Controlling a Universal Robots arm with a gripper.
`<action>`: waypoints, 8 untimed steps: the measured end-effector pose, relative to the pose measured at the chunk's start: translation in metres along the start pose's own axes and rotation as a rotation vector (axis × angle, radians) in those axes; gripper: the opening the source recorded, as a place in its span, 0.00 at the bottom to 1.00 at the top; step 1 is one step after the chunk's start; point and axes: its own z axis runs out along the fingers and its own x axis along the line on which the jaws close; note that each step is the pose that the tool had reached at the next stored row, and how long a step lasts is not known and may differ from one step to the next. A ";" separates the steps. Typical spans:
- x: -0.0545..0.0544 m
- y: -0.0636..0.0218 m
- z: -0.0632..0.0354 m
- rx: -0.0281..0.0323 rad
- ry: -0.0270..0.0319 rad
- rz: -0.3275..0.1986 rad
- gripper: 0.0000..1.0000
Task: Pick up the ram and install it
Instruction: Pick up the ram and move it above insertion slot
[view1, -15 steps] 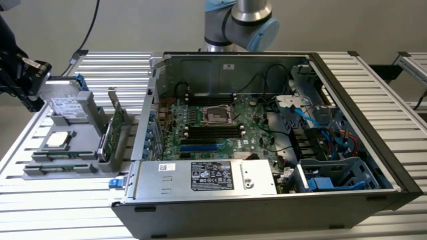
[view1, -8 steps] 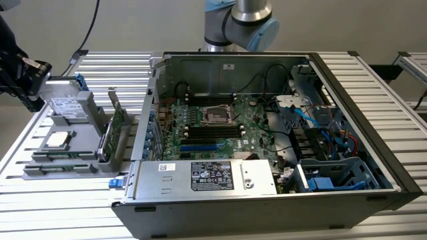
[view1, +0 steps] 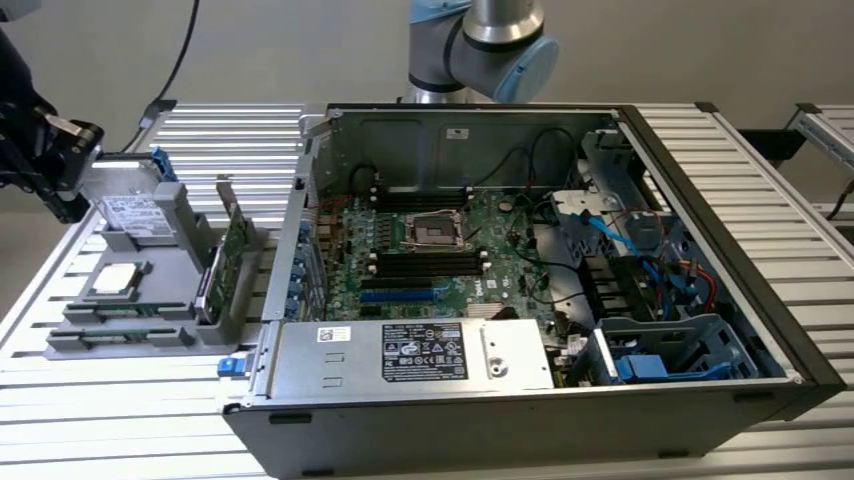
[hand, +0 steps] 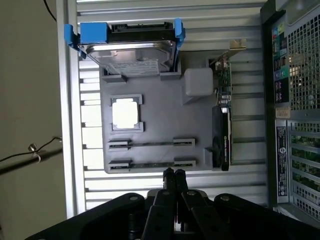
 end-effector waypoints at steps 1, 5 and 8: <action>0.000 0.0007 0.0000 0.0002 0.0006 -0.011 0.10; 0.000 0.0008 0.0003 0.0011 0.0052 -0.082 0.10; 0.000 0.0008 0.0006 0.0018 0.0087 -0.137 0.10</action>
